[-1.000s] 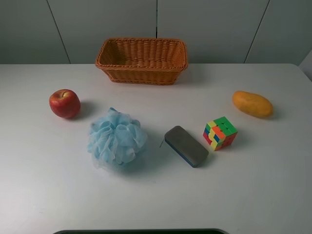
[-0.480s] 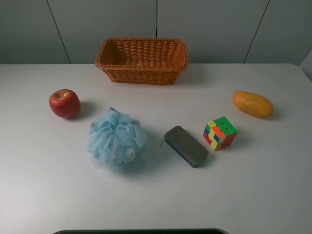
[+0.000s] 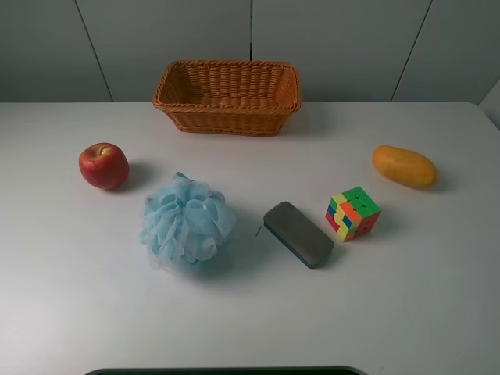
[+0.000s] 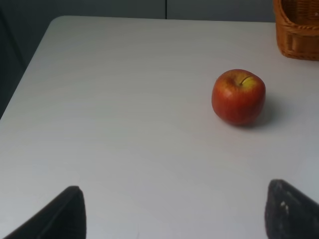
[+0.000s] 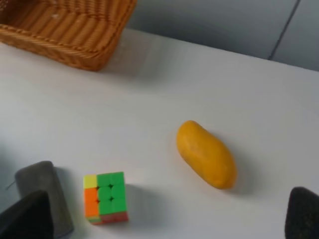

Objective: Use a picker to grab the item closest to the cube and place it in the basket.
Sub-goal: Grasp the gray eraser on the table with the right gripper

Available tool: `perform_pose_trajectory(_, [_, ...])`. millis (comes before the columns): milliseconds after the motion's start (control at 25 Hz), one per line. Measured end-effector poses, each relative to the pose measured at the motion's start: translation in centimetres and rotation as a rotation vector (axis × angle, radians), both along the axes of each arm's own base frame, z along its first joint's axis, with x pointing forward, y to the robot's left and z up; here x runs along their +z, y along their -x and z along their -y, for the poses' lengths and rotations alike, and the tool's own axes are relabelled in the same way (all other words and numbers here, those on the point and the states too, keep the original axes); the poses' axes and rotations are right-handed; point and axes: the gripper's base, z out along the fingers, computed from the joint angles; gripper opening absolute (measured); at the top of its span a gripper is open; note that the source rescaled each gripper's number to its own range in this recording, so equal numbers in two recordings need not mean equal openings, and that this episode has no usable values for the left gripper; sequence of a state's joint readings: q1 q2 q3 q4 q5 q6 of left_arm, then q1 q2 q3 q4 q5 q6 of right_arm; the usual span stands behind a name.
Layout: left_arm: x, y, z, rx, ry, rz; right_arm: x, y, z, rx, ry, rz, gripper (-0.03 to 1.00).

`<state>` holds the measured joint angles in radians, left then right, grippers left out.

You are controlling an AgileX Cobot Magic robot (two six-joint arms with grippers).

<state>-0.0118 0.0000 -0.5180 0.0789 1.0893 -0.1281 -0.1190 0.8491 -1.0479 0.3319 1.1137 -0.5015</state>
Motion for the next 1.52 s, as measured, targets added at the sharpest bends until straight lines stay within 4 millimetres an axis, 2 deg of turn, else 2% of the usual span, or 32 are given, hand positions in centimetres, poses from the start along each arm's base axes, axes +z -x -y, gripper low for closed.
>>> perform_pose_trajectory(120, [0.0, 0.0, 0.0, 0.0, 0.0, 0.0, -0.2, -2.7, -0.5, 0.083, 0.001, -0.04, 1.0])
perform_pose_trajectory(280, [0.0, 0.0, 0.0, 0.0, 0.0, 0.0, -0.6, -5.1, -2.8, 0.208, 0.031, -0.044, 1.0])
perform_pose_trajectory(480, [0.0, 0.0, 0.0, 0.0, 0.0, 0.0, -2.1, -7.0, -7.3, 0.341, 0.031, -0.098, 1.0])
perform_pose_trajectory(640, [0.0, 0.0, 0.0, 0.0, 0.0, 0.0, -4.3, -7.9, -11.2, 0.423, 0.051, -0.187, 1.0])
perform_pose_trajectory(800, [0.0, 0.0, 0.0, 0.0, 0.0, 0.0, -7.5, -8.7, -14.8, 0.438, 0.104, -0.301, 1.0])
perform_pose_trajectory(1000, [0.0, 0.0, 0.0, 0.0, 0.0, 0.0, -13.2, -10.7, -17.5, 0.423, 0.172, -0.488, 1.0])
perform_pose_trajectory(1240, [0.0, 0.0, 0.0, 0.0, 0.0, 0.0, -19.6, -12.8, -18.9, 0.392, 0.239, -0.63, 1.0])
perform_pose_trajectory(1520, [0.0, 0.0, 0.0, 0.0, 0.0, 0.0, -24.4, -13.6, -19.4, 0.35, 0.272, -0.737, 1.0])
